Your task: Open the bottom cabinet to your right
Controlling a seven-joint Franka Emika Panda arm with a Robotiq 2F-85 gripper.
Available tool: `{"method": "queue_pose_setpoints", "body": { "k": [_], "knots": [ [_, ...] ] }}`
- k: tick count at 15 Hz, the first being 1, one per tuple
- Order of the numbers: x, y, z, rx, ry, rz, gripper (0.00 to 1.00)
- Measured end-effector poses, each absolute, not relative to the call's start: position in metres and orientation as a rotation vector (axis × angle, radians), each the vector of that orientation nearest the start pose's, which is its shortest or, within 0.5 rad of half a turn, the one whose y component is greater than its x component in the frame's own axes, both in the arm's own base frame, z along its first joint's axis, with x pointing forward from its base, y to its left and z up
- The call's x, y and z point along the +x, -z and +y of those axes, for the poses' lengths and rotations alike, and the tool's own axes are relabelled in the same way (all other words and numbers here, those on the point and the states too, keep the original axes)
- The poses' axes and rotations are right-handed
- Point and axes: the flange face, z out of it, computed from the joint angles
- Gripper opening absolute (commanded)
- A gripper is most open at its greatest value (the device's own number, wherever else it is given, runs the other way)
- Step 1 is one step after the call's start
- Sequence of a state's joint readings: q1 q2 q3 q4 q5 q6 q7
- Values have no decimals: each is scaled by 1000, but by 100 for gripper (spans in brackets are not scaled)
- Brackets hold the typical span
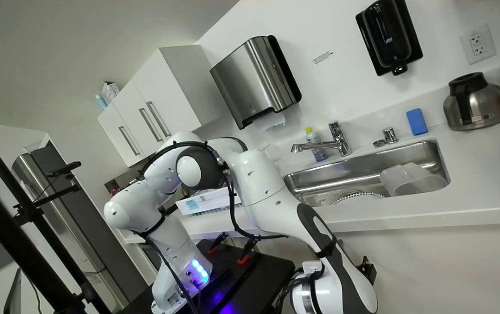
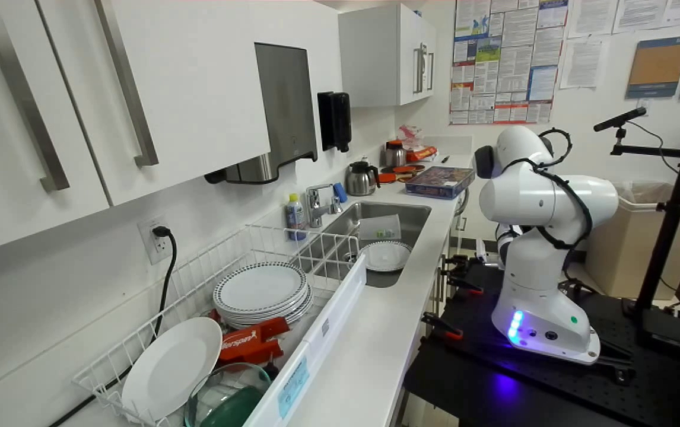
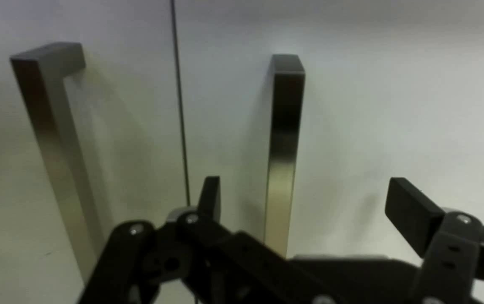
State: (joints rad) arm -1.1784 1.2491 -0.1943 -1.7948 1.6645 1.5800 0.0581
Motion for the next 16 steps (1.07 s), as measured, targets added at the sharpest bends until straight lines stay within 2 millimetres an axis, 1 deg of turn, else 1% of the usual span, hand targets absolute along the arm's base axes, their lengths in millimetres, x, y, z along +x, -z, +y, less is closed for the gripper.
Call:
{"method": "queue_pose_setpoints", "body": {
  "k": [9,11,12,13,16],
  "knots": [
    [178,115,-432,-258,-125,1725,100],
    [179,115,-432,-258,-126,1720,74],
    [179,115,-432,-258,-126,1718,68],
    [179,115,-432,-258,-127,1717,58],
    [179,114,-432,-257,-125,1716,36]
  ]
}}
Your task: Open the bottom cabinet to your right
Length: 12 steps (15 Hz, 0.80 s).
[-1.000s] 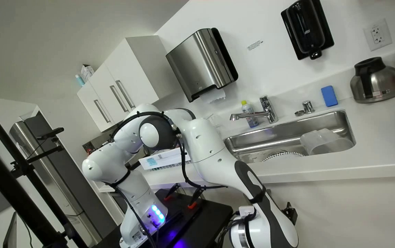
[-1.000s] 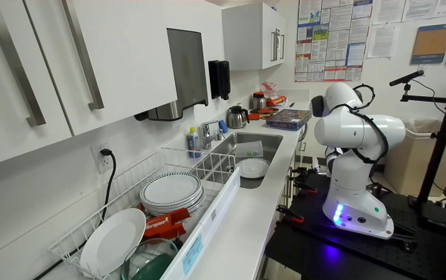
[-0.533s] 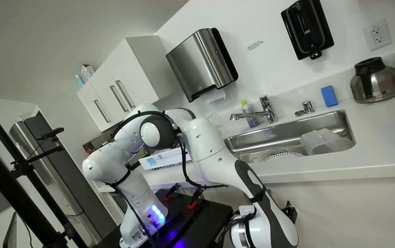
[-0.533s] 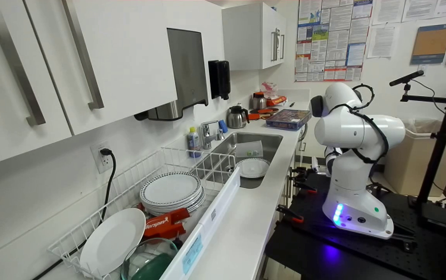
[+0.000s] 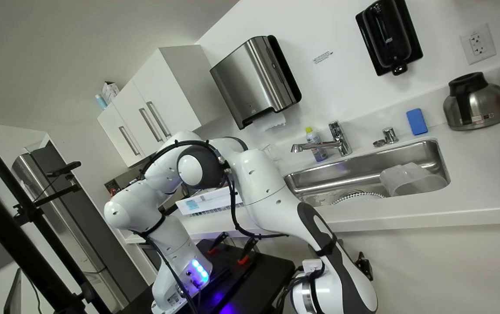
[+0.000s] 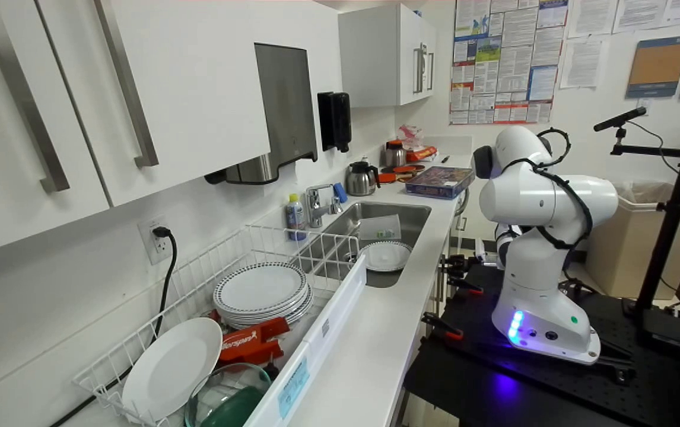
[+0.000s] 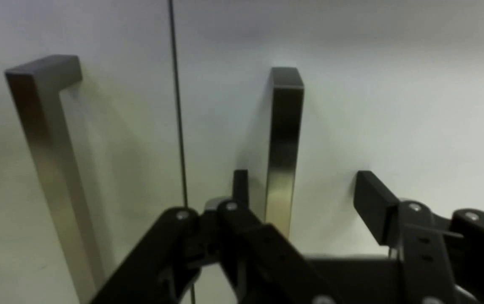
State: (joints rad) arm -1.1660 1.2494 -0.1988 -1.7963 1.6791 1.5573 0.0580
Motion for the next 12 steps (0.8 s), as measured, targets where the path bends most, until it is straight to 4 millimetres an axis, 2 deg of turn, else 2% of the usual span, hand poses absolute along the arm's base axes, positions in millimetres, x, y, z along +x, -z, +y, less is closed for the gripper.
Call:
{"method": "queue_pose_setpoints", "body": {
  "k": [5,7,8,12],
  "knots": [
    [175,116,-427,-245,-140,1718,3],
    [175,116,-425,-249,-167,1721,0],
    [175,115,-424,-251,-174,1723,4],
    [174,115,-424,-253,-174,1725,4]
  ]
}}
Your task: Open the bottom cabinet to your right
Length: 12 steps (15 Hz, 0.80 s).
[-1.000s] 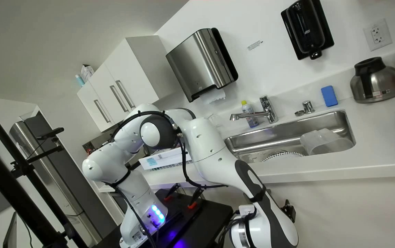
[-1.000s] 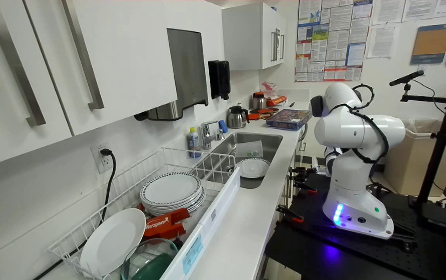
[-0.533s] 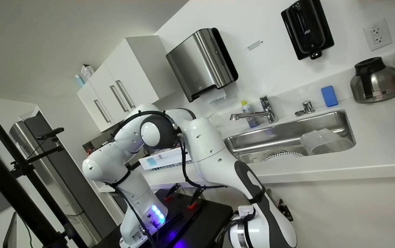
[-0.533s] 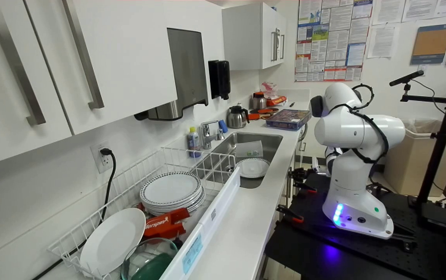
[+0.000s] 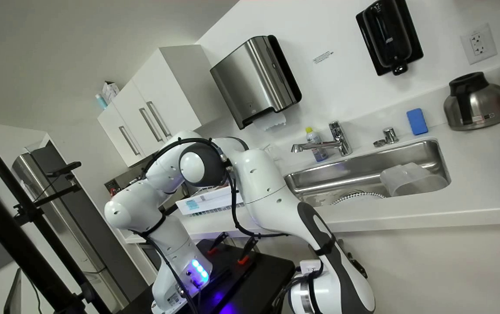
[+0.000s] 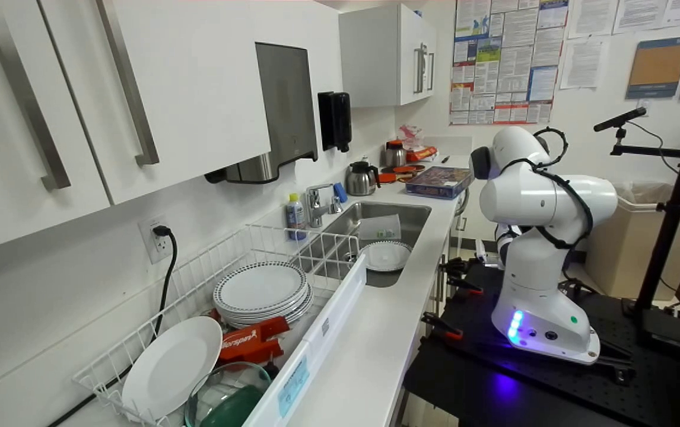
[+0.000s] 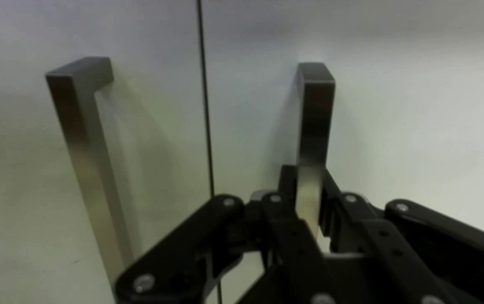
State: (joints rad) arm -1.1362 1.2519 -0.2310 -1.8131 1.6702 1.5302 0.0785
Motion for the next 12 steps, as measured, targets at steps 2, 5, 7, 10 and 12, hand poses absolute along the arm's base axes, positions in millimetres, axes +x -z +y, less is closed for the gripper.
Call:
{"method": "queue_pose_setpoints", "body": {
  "k": [2,5,7,10,12],
  "knots": [
    [172,115,-425,-251,-173,1726,4],
    [166,116,-425,-242,-168,1724,4],
    [157,117,-426,-238,-160,1719,4],
    [142,116,-432,-244,-158,1722,4],
    [133,115,-437,-263,-164,1730,4]
  ]
}}
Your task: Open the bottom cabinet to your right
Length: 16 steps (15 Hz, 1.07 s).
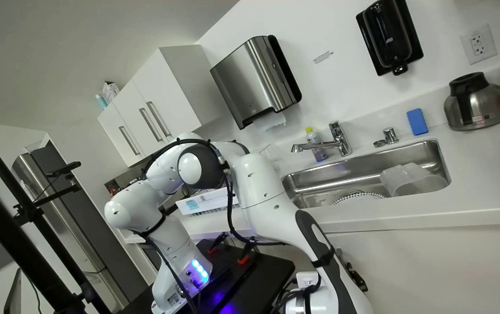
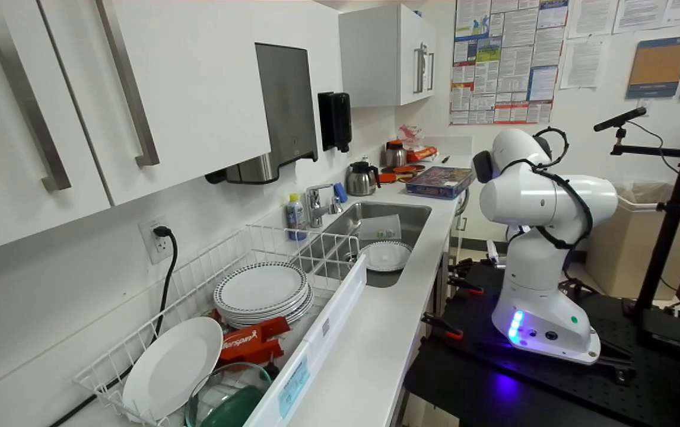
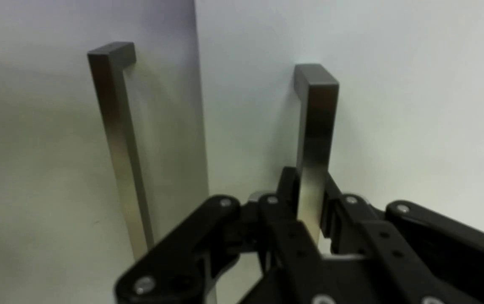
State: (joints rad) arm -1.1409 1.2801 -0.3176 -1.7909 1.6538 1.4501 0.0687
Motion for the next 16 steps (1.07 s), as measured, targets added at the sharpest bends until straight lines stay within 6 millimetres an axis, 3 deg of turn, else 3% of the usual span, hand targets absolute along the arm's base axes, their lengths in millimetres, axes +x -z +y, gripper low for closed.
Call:
{"method": "queue_pose_setpoints", "body": {
  "k": [11,16],
  "knots": [
    [80,101,-486,-414,-250,1804,4],
    [40,95,-514,-456,-238,1837,4]
  ]
}}
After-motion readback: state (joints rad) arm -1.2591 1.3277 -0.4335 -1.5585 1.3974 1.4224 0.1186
